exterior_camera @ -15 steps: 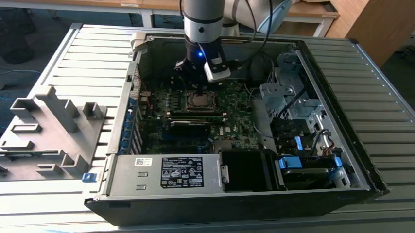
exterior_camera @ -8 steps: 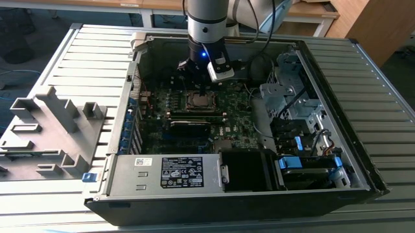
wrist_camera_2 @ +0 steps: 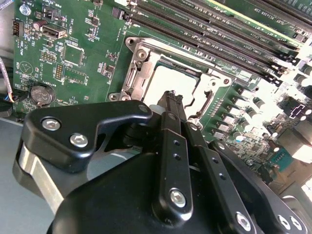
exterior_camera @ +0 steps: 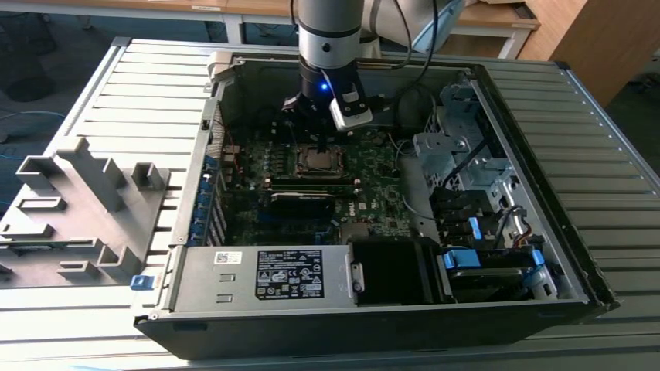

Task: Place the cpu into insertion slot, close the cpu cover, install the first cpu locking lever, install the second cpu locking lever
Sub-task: 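Install the first cpu locking lever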

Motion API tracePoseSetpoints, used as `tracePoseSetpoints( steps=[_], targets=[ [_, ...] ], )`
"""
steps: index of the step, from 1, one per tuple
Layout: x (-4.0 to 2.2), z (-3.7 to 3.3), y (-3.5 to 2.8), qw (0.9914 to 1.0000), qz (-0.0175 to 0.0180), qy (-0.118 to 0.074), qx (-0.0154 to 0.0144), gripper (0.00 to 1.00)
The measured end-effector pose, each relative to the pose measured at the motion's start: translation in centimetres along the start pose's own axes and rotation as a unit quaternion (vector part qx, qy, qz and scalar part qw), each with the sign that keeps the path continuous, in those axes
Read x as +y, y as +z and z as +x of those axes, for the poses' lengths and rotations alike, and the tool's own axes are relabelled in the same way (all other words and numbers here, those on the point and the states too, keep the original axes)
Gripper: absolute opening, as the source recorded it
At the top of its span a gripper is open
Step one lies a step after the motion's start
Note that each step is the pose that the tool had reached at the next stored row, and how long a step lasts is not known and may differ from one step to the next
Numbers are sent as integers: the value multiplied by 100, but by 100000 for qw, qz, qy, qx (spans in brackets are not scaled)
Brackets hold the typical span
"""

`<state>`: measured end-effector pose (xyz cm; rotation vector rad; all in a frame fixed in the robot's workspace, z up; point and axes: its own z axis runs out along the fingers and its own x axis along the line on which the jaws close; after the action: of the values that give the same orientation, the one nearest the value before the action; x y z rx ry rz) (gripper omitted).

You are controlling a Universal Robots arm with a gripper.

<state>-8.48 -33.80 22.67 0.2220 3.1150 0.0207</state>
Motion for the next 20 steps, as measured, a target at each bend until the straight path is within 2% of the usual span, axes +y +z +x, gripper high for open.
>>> tracePoseSetpoints(
  steps=[3,12,18,20],
  targets=[
    [1,-1,-20,100000,2,-3,2,11],
    [2,-3,-154,100000,-3,1,2,11],
    [2,1,-161,100000,0,-6,3,11],
    [-6,58,-159,100000,0,-1,4,11]
  ],
)
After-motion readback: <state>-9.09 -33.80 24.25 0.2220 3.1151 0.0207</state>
